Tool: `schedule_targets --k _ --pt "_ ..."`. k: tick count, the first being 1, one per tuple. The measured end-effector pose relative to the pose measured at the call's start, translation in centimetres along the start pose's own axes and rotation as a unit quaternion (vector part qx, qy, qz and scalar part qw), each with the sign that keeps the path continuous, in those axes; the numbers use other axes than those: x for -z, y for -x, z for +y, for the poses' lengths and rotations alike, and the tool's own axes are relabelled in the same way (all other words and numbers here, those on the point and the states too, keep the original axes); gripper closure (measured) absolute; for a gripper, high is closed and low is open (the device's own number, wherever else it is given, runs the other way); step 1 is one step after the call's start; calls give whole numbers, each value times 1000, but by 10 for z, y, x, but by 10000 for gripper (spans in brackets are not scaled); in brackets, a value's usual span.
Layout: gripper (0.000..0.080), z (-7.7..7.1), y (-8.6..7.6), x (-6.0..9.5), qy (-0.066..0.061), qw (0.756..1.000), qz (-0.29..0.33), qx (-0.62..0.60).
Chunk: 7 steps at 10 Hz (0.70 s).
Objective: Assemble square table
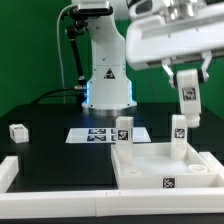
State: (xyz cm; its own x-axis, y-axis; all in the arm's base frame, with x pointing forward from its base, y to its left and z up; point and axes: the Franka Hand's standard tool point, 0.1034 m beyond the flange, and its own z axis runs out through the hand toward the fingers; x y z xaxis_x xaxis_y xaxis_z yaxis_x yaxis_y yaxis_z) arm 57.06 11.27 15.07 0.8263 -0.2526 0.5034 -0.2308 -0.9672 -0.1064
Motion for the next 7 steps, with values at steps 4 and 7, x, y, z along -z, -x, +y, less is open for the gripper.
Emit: schedule_targets --k 4,7 --pt "511 -1 5 -16 7 999 17 35" --pt "511 4 12 -17 3 998 34 51"
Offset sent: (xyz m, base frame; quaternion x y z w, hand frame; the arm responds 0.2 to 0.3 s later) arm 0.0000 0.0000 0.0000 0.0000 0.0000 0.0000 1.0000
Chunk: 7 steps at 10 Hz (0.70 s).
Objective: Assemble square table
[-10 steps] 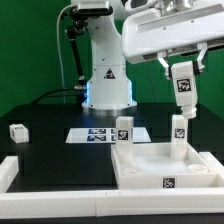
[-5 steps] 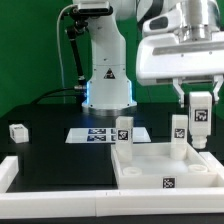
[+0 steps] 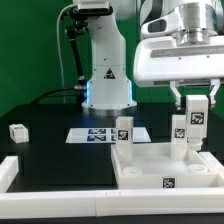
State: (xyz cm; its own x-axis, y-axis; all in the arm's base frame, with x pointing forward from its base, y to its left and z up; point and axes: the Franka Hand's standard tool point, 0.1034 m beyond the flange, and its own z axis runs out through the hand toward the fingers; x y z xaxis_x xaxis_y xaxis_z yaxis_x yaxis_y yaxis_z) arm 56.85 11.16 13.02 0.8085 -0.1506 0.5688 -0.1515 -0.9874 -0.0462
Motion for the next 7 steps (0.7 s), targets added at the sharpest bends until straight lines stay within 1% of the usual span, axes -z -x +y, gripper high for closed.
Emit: schedule_targets --k 1,3,5,7 --pt "511 -1 13 -4 1 1000 8 0" --pt "511 -3 25 -12 6 1000 9 6" --pt "511 -6 26 -13 8 1000 4 7" --pt "511 -5 27 -17 12 1000 4 12"
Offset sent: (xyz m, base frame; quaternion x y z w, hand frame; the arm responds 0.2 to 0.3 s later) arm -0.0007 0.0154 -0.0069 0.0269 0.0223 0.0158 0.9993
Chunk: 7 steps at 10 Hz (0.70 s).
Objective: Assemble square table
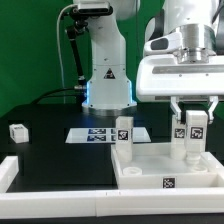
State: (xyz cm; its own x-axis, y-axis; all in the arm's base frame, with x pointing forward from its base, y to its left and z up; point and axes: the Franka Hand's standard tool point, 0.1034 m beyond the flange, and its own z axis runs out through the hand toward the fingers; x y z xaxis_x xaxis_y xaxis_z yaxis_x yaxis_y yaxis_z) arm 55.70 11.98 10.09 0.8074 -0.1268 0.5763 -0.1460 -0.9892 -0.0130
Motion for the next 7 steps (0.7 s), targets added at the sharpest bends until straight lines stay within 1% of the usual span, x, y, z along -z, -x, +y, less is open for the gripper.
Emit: schedule_targets --k 1,3,5,7 --pt "511 -2 2 -2 1 1000 -1 -1" --pt "511 -2 2 -7 4 1000 0 5" --pt "511 -7 2 -9 2 1000 0 9" --pt "511 -8 5 -11 3 1000 -2 13"
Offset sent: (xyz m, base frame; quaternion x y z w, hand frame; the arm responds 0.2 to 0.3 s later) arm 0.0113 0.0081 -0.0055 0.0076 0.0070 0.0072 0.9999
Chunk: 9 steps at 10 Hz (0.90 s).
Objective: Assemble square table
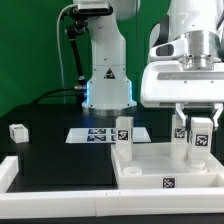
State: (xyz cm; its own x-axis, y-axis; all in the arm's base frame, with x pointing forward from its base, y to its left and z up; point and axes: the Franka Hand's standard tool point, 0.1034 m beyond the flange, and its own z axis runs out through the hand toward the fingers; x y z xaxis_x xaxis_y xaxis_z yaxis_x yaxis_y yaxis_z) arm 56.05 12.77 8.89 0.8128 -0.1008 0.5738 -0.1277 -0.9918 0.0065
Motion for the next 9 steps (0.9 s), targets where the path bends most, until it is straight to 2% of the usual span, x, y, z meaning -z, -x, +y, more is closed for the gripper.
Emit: schedule_targets --k 4,5,6,7,8,9 --pt "511 3 0 -1 3 1000 0 12" --pt "426 3 0 -1 3 1000 0 14" --pt "290 3 0 -1 4 1000 0 18" --pt "290 3 0 -1 4 1000 0 20" --pt "180 3 0 -1 4 1000 0 23" --pt "159 3 0 -1 4 1000 0 26"
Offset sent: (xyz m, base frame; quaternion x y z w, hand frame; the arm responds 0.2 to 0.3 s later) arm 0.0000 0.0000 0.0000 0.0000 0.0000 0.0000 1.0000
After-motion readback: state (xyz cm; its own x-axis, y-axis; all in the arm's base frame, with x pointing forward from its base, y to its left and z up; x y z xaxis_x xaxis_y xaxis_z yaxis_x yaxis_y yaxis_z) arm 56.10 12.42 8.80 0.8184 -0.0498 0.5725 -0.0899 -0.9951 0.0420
